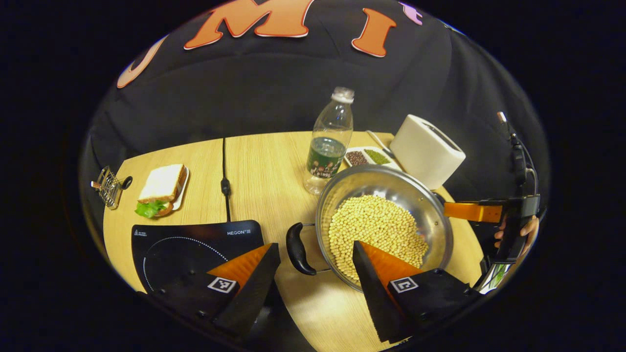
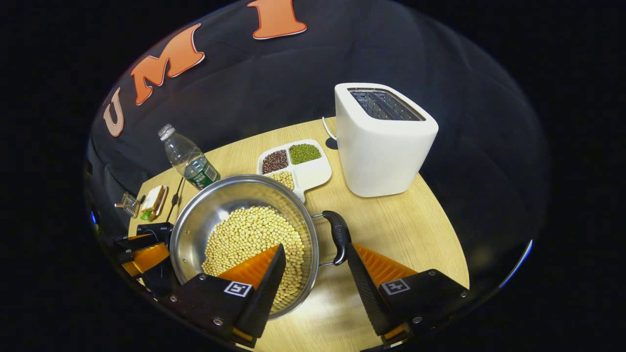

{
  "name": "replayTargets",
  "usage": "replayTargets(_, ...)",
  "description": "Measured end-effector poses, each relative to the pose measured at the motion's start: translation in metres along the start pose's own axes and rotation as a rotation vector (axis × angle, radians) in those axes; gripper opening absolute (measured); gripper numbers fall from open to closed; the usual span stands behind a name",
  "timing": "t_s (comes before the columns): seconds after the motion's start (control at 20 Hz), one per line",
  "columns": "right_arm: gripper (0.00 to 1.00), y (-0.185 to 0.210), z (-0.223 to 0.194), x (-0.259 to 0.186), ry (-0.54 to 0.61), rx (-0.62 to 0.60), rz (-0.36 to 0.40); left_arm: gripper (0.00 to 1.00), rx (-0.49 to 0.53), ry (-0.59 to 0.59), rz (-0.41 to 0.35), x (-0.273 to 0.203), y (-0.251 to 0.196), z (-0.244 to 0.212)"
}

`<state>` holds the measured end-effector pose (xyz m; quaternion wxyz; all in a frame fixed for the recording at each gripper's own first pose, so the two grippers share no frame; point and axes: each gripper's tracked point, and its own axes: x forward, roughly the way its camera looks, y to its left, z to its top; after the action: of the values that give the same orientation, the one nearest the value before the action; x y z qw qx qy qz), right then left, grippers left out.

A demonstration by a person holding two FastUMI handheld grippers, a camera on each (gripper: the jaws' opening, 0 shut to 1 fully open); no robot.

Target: First push the handle of the pot to place it horizontally, then grasp the pot with both hands and set it on the induction cooktop.

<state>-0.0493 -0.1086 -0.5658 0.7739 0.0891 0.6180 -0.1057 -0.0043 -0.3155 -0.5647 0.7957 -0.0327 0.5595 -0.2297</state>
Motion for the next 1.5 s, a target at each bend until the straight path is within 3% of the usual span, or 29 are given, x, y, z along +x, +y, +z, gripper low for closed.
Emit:
replayTargets(0.25,0.82,-0.006,-0.004,0.019,-0.017,-0.064,-0.045,0.99,-0.002,0.001,0.011,0.032,-0.005,-0.007)
replayTargets(0.3,0.77,-0.006,-0.006,0.023,-0.024,-0.079,-0.054,0.99,0.011,-0.01,0.031,0.038,-0.002,-0.007)
replayTargets(0.35,0.84,-0.006,-0.009,0.027,-0.024,-0.096,-0.061,0.98,0.025,-0.01,0.045,0.042,-0.002,-0.01)
replayTargets(0.55,0.84,-0.007,-0.011,0.038,-0.043,-0.14,-0.072,0.96,0.035,-0.018,0.095,0.057,0.0,-0.015)
replayTargets(0.65,0.84,-0.006,-0.009,0.043,-0.068,-0.147,-0.073,0.9,0.033,-0.039,0.112,0.059,0.002,-0.013)
replayTargets(0.7,0.84,-0.006,-0.009,0.045,-0.076,-0.154,-0.076,0.92,0.03,-0.049,0.133,0.061,0.007,-0.012)
replayTargets(0.85,0.85,-0.008,-0.004,0.052,-0.121,-0.178,-0.089,0.78,0.018,-0.081,0.144,0.064,0.01,-0.007)
replayTargets(1.05,0.75,-0.011,-0.006,0.055,-0.152,-0.189,-0.1,0.75,-0.014,-0.126,0.164,0.067,0.013,0.0)
replayTargets(1.5,0.65,-0.01,-0.008,0.042,-0.223,-0.167,-0.116,0.69,0.027,-0.214,0.217,0.054,0.015,0.009)
